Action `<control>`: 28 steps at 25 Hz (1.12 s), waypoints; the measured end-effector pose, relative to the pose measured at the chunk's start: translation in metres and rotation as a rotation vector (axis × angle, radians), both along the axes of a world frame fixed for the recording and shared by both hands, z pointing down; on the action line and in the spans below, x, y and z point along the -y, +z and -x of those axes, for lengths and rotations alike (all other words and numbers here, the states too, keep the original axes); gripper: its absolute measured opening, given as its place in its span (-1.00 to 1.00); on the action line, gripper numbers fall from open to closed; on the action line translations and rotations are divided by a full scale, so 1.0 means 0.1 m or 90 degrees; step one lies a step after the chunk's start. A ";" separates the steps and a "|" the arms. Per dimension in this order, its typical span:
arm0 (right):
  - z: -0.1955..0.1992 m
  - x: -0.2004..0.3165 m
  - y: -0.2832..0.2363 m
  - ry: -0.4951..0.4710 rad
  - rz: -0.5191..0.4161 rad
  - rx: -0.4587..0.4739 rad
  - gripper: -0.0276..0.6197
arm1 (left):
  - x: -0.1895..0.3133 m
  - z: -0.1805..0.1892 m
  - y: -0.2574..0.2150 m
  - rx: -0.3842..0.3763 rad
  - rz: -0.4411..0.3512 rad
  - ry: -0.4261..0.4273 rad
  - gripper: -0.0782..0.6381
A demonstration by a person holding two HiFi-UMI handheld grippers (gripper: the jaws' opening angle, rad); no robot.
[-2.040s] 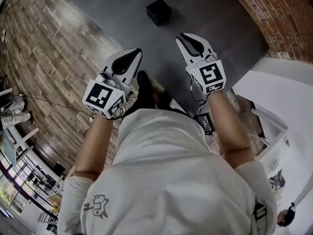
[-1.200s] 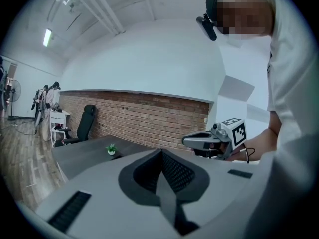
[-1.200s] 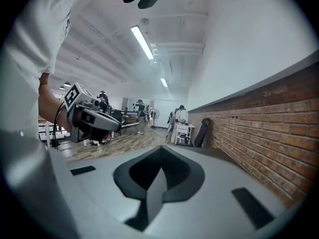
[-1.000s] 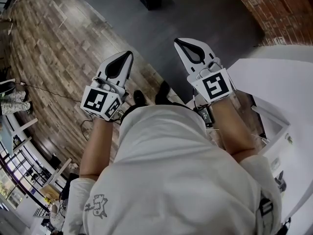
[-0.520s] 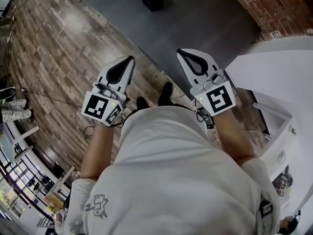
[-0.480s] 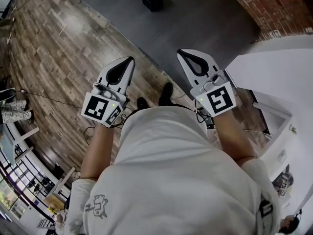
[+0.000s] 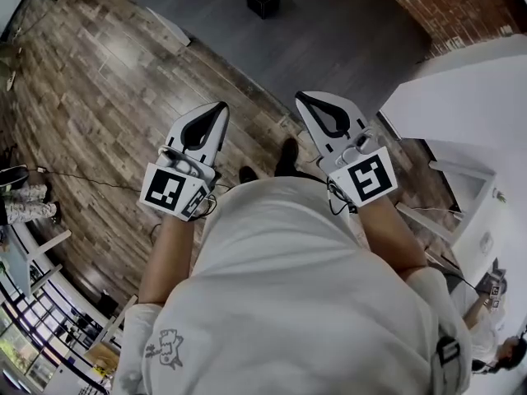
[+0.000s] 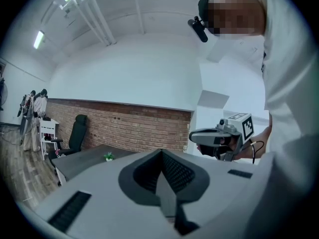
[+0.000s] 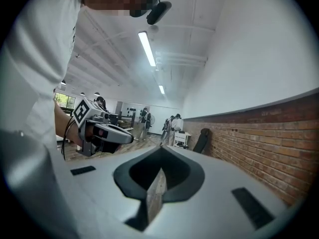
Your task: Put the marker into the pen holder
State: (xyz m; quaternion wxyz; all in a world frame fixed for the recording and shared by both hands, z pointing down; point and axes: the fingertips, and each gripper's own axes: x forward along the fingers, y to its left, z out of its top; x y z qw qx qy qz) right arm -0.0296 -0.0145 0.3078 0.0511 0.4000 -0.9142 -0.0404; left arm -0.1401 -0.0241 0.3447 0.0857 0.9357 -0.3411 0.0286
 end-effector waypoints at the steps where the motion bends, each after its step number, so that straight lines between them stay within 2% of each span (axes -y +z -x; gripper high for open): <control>1: 0.05 -0.05 0.00 0.002 0.001 0.000 -0.90 | -0.04 0.04 -0.02 -0.004 -0.002 0.002 -0.75; 11: 0.45 -0.42 -0.08 0.050 -0.009 0.007 -0.90 | -0.41 0.50 -0.26 -0.033 -0.039 0.009 -0.75; 22: 0.85 -0.66 -0.11 0.049 -0.017 0.007 -0.90 | -0.60 0.89 -0.35 -0.048 -0.055 0.013 -0.75; 28: 0.94 -0.71 -0.11 0.044 -0.031 -0.004 -0.90 | -0.65 0.97 -0.35 -0.055 -0.062 0.011 -0.75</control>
